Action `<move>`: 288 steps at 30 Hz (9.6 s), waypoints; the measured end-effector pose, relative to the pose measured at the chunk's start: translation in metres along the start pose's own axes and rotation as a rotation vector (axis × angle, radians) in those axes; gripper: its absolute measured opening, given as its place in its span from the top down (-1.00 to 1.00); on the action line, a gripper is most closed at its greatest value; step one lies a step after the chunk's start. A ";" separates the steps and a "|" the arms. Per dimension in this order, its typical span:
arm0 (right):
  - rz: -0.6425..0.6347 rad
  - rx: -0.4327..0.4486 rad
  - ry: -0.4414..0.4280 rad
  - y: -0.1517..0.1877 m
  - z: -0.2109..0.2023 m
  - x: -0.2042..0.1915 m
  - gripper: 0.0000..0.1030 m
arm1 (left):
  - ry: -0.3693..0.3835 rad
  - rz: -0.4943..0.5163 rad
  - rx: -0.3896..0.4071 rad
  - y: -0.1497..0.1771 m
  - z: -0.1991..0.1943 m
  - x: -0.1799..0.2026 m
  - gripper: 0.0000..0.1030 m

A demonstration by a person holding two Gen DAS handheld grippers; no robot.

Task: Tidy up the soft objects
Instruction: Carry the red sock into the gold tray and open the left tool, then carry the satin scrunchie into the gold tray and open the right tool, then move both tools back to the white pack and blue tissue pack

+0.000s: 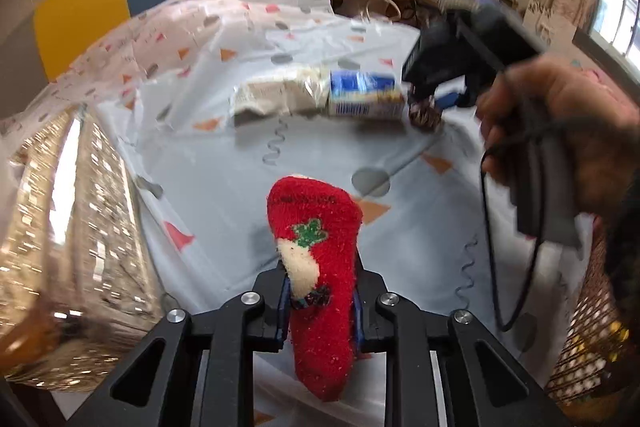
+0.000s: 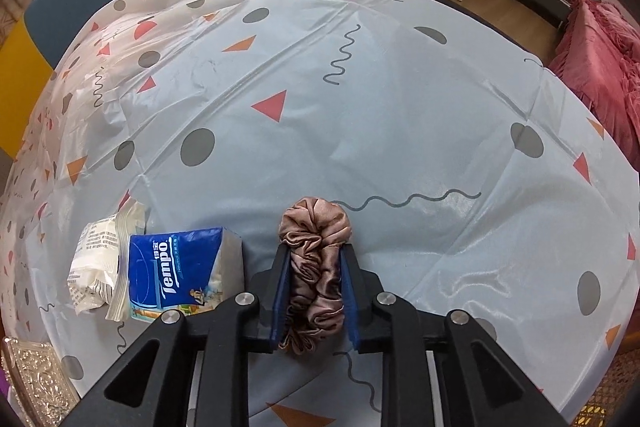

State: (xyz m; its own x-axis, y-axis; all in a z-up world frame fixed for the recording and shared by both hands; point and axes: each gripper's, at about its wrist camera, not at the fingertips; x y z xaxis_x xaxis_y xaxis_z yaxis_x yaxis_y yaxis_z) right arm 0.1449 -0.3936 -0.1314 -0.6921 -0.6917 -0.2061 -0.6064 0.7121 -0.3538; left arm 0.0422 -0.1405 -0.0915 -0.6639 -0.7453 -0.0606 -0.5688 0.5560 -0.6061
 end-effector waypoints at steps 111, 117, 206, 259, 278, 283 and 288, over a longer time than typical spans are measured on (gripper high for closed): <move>-0.137 0.159 0.043 0.017 -0.021 -0.028 0.68 | -0.599 -0.732 0.055 0.239 -0.214 -0.230 -0.36; -0.136 0.198 -0.063 0.016 -0.035 -0.035 0.68 | -0.604 -0.706 0.059 0.236 -0.215 -0.223 -0.37; -0.278 0.262 -0.238 0.047 -0.083 -0.071 0.15 | -0.706 -0.510 0.159 0.184 -0.254 -0.192 -0.49; 0.207 0.019 -0.286 0.007 -0.047 0.020 0.15 | 0.005 -0.472 -0.102 -0.081 0.023 -0.079 -0.55; 0.205 -0.026 -0.355 0.011 -0.046 0.014 0.14 | 0.090 -0.798 -0.289 -0.138 0.147 -0.117 -0.65; 0.197 -0.038 -0.363 0.012 -0.044 0.011 0.14 | 0.032 -0.733 -0.322 -0.149 0.164 -0.116 -0.74; 0.178 -0.052 -0.362 0.014 -0.041 0.008 0.14 | -0.054 -0.546 -0.358 -0.159 0.174 -0.096 -0.78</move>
State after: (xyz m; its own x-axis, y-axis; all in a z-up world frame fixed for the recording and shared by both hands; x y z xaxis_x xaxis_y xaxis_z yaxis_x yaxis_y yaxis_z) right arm 0.1145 -0.3840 -0.1003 -0.6112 -0.5476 -0.5715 -0.5147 0.8235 -0.2387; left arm 0.2813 -0.2218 -0.1274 -0.2134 -0.9675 0.1357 -0.9499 0.1730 -0.2604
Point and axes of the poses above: each gripper's, at about its wrist camera, not at the fingertips, and z roughly the way its jaws point, x to its right, y to its underside, and after that the axes turned 9 degrees about z, right-handed
